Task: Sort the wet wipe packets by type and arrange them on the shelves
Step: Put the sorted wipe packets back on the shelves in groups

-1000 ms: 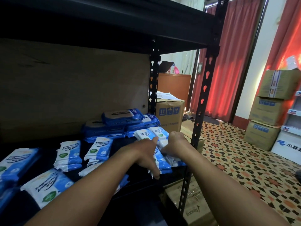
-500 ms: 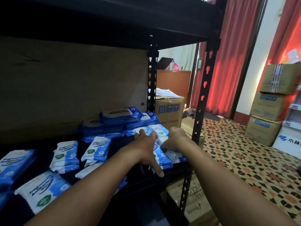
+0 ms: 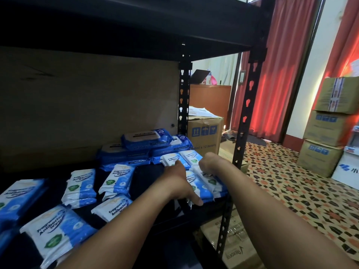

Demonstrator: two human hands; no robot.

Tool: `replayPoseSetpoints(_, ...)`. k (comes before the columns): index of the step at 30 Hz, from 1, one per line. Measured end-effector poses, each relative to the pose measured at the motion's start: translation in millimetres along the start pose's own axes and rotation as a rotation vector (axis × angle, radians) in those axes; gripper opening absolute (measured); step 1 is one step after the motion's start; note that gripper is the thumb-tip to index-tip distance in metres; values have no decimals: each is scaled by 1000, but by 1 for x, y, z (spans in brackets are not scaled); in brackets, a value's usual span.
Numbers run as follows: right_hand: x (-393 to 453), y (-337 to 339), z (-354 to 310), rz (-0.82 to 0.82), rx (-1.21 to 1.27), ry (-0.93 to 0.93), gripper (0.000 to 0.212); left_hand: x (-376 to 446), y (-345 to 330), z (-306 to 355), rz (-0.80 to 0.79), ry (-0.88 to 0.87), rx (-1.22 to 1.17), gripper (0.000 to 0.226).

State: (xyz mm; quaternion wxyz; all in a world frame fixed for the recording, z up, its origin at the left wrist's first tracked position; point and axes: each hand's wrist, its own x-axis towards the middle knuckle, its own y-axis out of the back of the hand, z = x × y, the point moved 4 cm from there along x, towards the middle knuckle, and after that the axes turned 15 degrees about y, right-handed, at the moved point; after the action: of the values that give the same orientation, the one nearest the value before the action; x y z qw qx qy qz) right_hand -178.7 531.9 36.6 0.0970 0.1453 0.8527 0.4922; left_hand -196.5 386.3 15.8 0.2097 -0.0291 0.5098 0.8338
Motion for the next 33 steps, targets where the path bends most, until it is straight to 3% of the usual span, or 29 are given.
replayPoseSetpoints(3,8,-3,3,1,-64,21,29,-2,-2,1,12,-3,-32,145)
replayPoseSetpoints(5,9,-4,5,14,-89,-4,11,-3,-5,3,24,-18,-65,148)
replayPoseSetpoints(10,18,-5,16,74,-66,-69,25,-7,-14,5,45,-64,-115,144)
replayPoseSetpoints(15,28,-5,16,130,7,-21,28,-3,-13,5,4,25,-168,164)
replayPoseSetpoints(17,31,-7,15,119,19,8,20,0,-9,6,-38,65,-206,168)
replayPoseSetpoints(20,37,-14,16,105,23,14,32,2,-10,4,-94,122,-349,171)
replayPoseSetpoints(23,44,-19,21,108,29,-7,27,14,-27,2,-121,152,-665,179)
replayPoseSetpoints(24,47,-20,22,118,41,-11,25,28,-38,-2,-80,172,-832,167)
replayPoseSetpoints(27,51,-22,25,139,70,-12,21,62,-70,-11,97,192,-1128,104)
replayPoseSetpoints(33,59,-29,31,188,153,-22,28,24,-58,2,196,118,-1071,76)
